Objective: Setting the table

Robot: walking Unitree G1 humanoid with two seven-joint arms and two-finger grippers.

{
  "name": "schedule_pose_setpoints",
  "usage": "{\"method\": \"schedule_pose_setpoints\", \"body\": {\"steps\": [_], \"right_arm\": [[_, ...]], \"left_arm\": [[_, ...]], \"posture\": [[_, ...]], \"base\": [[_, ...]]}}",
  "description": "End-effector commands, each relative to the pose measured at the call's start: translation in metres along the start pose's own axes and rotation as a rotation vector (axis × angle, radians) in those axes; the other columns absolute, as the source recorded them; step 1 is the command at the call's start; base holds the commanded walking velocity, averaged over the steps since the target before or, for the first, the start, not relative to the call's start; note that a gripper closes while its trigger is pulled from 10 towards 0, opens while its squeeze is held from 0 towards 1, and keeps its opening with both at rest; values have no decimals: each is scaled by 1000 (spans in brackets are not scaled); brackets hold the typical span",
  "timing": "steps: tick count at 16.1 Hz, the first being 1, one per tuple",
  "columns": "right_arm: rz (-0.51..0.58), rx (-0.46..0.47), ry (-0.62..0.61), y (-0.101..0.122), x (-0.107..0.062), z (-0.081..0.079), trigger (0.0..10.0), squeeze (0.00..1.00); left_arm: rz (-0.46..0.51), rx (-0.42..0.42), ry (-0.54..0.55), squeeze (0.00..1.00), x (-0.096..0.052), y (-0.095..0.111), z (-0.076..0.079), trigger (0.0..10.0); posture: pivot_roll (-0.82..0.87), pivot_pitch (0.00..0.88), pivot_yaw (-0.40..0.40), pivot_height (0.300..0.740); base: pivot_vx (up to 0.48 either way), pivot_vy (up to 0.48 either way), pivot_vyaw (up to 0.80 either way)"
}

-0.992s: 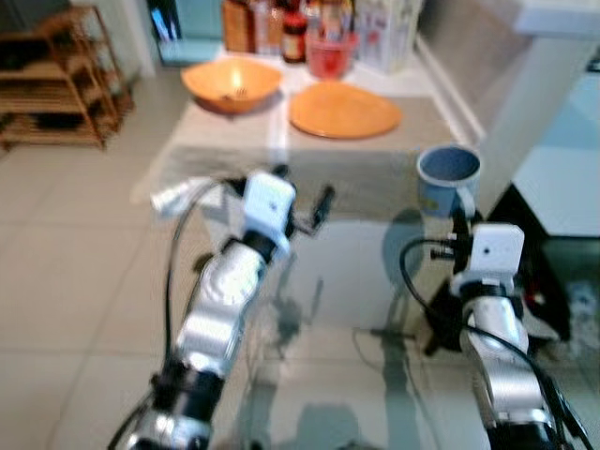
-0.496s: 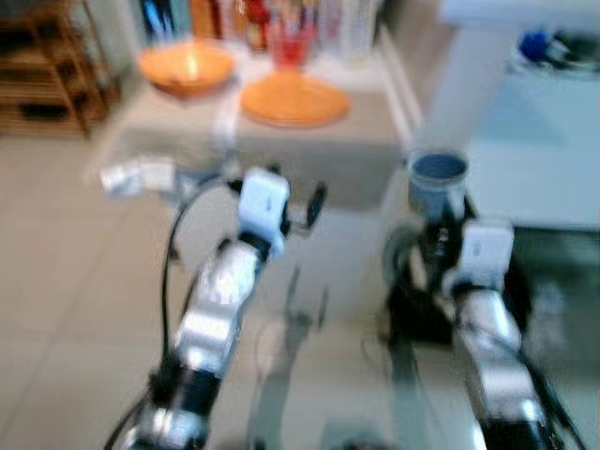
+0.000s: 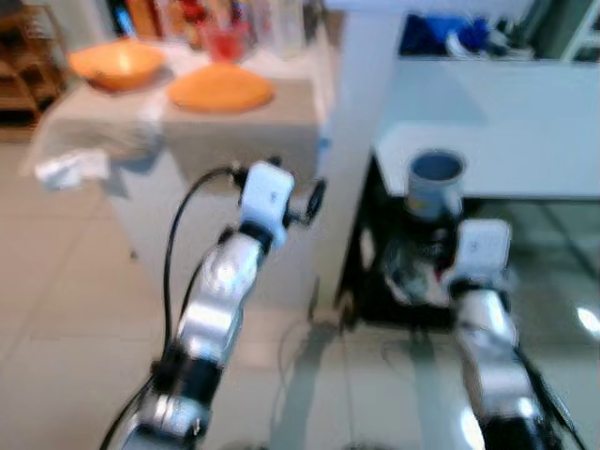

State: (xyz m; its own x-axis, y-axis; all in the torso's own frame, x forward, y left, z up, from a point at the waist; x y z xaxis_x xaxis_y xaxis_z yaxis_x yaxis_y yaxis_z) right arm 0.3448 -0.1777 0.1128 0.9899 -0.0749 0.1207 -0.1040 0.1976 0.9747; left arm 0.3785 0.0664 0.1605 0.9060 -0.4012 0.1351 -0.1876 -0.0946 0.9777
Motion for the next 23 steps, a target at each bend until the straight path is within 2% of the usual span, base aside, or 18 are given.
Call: {"method": "schedule_pose_setpoints", "body": {"steps": [1,23], "right_arm": [[25,-13,-7,6,3,5,0,0],[30,-26,-7,6,-2,8,0,0]], "left_arm": [[12,2,-8,0,3,4,5,10000],[3,19,-34,0,13,-1,11,10000]], "posture": [[17,0,14,722],[-16,0,44,722]], "base": [[244,-409,0],[296,-374,0]]}}
Point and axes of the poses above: a point about 5 cm out from each wrist's last joint towards the gripper, its own x axis pointing out of the wrist towards the gripper, its own y axis along the axis of the wrist's last joint, z = x × y, the point moved 6 cm from there along x, pointing out of the wrist towards the gripper, and after that the axes turned 2 degrees about -x, right-handed, at the moved point
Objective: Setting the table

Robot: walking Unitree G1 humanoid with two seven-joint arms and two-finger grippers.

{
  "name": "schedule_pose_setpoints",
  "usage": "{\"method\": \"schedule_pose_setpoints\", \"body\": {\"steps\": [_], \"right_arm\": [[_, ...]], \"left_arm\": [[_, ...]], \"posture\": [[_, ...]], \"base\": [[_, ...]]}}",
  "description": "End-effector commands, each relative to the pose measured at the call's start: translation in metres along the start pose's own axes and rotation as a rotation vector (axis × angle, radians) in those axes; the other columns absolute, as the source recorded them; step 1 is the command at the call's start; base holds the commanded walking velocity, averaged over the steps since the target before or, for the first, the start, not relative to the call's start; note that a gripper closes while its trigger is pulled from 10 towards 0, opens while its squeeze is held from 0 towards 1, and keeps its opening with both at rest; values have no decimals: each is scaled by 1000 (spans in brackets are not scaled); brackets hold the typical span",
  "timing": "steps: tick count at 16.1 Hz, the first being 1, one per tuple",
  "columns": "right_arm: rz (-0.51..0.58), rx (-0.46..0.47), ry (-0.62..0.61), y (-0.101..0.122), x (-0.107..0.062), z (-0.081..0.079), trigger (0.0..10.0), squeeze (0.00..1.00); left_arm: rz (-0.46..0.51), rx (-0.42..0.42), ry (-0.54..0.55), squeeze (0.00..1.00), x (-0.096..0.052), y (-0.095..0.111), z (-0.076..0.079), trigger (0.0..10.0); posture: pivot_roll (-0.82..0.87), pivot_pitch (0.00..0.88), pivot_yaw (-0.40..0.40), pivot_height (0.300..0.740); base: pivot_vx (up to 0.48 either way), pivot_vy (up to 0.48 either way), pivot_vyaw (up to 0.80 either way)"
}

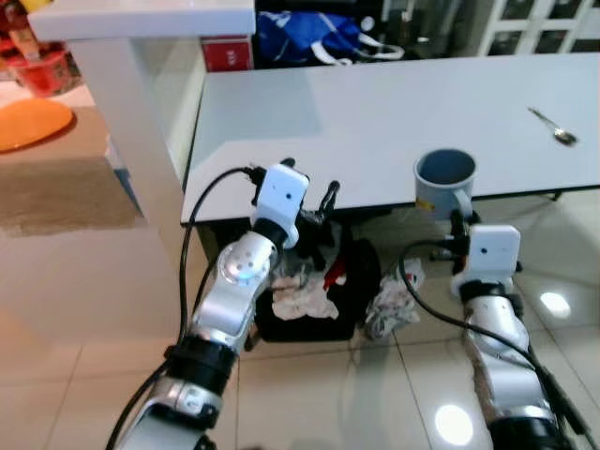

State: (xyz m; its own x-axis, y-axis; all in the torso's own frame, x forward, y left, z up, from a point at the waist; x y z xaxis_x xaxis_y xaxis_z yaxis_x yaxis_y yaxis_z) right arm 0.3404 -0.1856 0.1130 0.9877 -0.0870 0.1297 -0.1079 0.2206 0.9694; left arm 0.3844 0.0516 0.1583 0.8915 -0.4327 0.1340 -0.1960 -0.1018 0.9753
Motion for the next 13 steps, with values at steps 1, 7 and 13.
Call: {"method": "schedule_pose_setpoints", "body": {"steps": [1,7,13], "right_arm": [[22,-1,10,6,2,-1,0,0],[25,-4,45,9,6,-6,0,0],[55,5,48,19,23,-5,0,0]], "left_arm": [[1,16,1,0,1,2,-1,10000],[-4,-34,19,0,1,2,-4,10000],[8,7,6,0,2,5,-3,10000]], "posture": [[-16,0,44,722],[-13,0,37,722],[-7,0,43,722]], "base": [[274,-390,0],[271,0,0],[467,0,0]]}}
Point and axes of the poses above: a point about 5 cm out from each wrist's last joint towards the gripper, its own x axis pointing out of the wrist towards the gripper, its own y axis along the axis of the wrist's last joint, z = x × y, the point moved 6 cm from there along x, pointing out of the wrist towards the gripper, and after that the axes turned 2 degrees about -x, right-handed, at the moved point
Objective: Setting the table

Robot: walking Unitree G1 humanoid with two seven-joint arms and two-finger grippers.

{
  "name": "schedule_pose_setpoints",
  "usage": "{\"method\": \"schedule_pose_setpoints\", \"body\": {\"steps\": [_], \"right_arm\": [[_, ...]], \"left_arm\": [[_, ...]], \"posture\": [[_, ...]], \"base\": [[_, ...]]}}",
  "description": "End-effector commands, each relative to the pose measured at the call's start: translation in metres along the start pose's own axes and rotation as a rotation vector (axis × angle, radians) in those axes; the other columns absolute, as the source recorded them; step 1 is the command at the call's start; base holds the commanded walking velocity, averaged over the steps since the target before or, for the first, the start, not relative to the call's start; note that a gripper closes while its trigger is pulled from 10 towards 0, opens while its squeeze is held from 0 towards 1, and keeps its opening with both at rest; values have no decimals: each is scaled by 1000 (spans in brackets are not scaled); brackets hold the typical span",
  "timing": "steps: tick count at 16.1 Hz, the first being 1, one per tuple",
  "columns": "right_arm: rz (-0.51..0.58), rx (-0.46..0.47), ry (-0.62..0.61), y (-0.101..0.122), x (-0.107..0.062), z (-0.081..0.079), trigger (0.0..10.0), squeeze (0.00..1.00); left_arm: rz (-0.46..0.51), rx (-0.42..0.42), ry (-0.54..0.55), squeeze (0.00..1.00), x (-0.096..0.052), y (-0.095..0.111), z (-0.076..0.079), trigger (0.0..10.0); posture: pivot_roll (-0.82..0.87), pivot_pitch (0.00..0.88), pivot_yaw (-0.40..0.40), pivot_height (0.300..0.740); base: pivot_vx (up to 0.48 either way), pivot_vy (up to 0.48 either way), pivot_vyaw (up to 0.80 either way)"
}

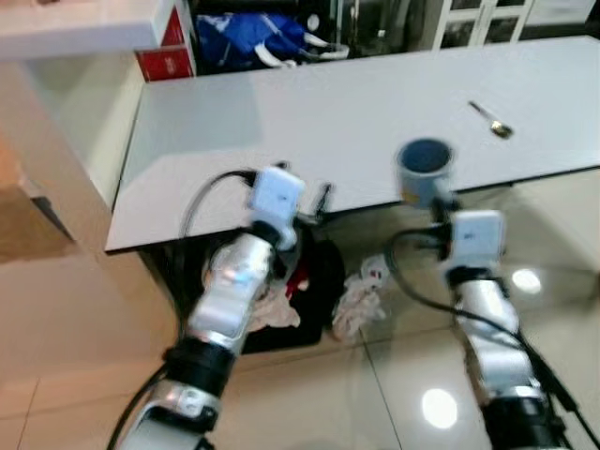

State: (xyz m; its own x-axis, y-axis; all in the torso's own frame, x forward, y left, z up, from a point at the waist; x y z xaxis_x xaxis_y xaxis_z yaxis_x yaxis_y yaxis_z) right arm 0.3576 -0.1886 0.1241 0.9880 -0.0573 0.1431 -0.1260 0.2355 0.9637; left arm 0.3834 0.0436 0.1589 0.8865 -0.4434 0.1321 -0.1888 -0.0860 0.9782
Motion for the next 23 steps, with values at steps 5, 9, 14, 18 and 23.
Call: {"method": "schedule_pose_setpoints", "body": {"steps": [5,9,14,18,23], "right_arm": [[43,17,10,15,17,-3,0,0],[38,26,16,14,23,-4,0,0],[28,60,43,18,39,-15,0,0],[-12,92,17,17,57,-12,10000,0],[-40,126,19,32,88,-19,10000,0]], "left_arm": [[4,17,18,0,0,3,-11,10000],[3,22,17,0,1,4,-12,10000],[17,3,30,0,0,6,-13,10000],[34,-2,22,0,-3,9,-11,10000],[-11,21,23,0,-24,4,-20,10000]], "posture": [[0,0,50,722],[2,0,54,722],[9,0,58,722],[36,0,53,722],[150,0,32,722]], "base": [[478,0,0],[469,0,0],[473,0,0],[0,0,0],[0,0,0]]}}
Point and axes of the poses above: a point about 5 cm out from each wrist's last joint towards the gripper, its own x axis pointing out of the wrist towards the gripper, its own y axis along the axis of the wrist's last joint, z = x × y, the point moved 6 cm from there along x, pointing out of the wrist towards the gripper, and after that the axes turned 2 degrees about -x, right-handed, at the moved point
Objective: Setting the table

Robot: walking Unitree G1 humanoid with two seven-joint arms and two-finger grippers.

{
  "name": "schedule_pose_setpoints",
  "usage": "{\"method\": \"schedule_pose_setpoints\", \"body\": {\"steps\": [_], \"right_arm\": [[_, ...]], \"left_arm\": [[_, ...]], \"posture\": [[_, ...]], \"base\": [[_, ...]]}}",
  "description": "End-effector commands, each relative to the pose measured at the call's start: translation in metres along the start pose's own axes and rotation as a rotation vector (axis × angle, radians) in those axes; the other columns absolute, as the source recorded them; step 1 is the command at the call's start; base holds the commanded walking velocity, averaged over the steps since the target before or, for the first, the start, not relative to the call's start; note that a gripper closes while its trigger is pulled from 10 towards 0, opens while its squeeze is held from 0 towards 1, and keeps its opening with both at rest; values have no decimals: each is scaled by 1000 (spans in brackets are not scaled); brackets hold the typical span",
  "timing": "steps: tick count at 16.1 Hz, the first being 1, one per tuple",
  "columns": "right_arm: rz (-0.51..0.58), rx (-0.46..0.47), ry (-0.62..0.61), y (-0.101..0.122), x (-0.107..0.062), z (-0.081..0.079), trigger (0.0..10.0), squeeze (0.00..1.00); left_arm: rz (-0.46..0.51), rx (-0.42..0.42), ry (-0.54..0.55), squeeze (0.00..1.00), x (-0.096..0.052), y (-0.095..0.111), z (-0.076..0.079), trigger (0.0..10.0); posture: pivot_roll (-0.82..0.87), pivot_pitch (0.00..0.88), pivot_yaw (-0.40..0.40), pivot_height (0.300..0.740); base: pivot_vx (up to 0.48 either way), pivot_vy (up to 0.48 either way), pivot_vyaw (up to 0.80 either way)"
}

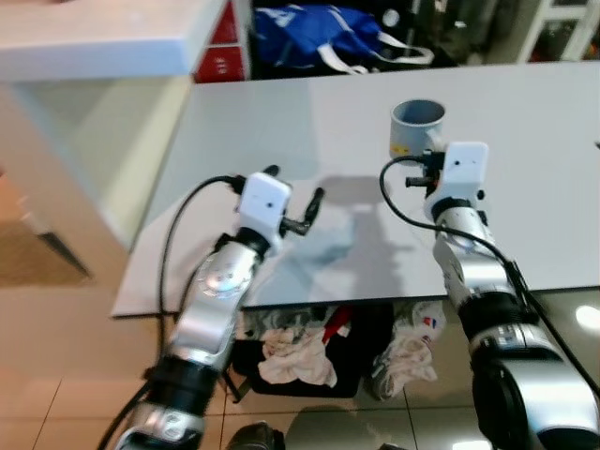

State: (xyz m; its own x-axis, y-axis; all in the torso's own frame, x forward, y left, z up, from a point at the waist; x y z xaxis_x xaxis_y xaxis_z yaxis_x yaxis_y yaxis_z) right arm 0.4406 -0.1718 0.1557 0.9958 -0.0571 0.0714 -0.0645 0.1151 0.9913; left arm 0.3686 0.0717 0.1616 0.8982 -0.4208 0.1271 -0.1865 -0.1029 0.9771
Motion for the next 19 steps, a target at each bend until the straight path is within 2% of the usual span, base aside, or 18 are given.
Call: {"method": "schedule_pose_setpoints", "body": {"steps": [1,2,3,6,9,10,11,19], "right_arm": [[21,16,6,7,4,-5,10000,0],[9,16,2,3,4,-7,10000,0],[-11,13,-2,-3,4,-7,10000,0],[-55,-7,-5,-14,3,-7,10000,0],[-88,-19,-22,-22,3,-4,10000,0],[-108,-25,-40,-27,2,-1,10000,0],[-119,-25,-51,-29,1,1,10000,0],[-221,-4,-72,-57,-9,2,10000,0]], "left_arm": [[-13,-31,10,0,-3,1,-4,10000],[-17,-92,-27,0,-7,5,1,10000],[-12,-104,-87,0,-12,13,9,10000],[-39,-82,-225,0,-30,21,28,10000],[-60,-90,-306,0,-35,31,37,10000],[-62,-98,-316,0,-36,42,33,10000],[-63,-95,-317,0,-37,44,31,10000],[-105,-120,-304,0,-43,47,30,10000]], "posture": [[170,0,26,722],[189,0,23,722],[203,0,25,722],[260,0,31,722],[285,0,42,722],[298,0,54,722],[301,0,55,722],[295,0,53,722]], "base": [[0,0,0],[0,0,0],[0,0,0],[0,0,0],[0,0,0],[0,0,0],[0,0,0],[0,0,0]]}}
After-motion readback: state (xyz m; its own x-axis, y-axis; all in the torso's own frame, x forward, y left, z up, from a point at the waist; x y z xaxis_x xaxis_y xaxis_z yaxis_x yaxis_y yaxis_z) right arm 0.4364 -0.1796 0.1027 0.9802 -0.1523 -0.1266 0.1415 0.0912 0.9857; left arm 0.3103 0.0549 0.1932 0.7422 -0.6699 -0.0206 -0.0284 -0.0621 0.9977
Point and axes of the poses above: a point about 5 cm out from each wrist's last joint towards the gripper, its own x axis pointing out of the wrist towards the gripper, its own y axis along the axis of the wrist's last joint, z = x × y, the point moved 6 cm from there along x, pointing out of the wrist towards the gripper, and after that the axes turned 2 degrees about -x, right-handed, at the moved point
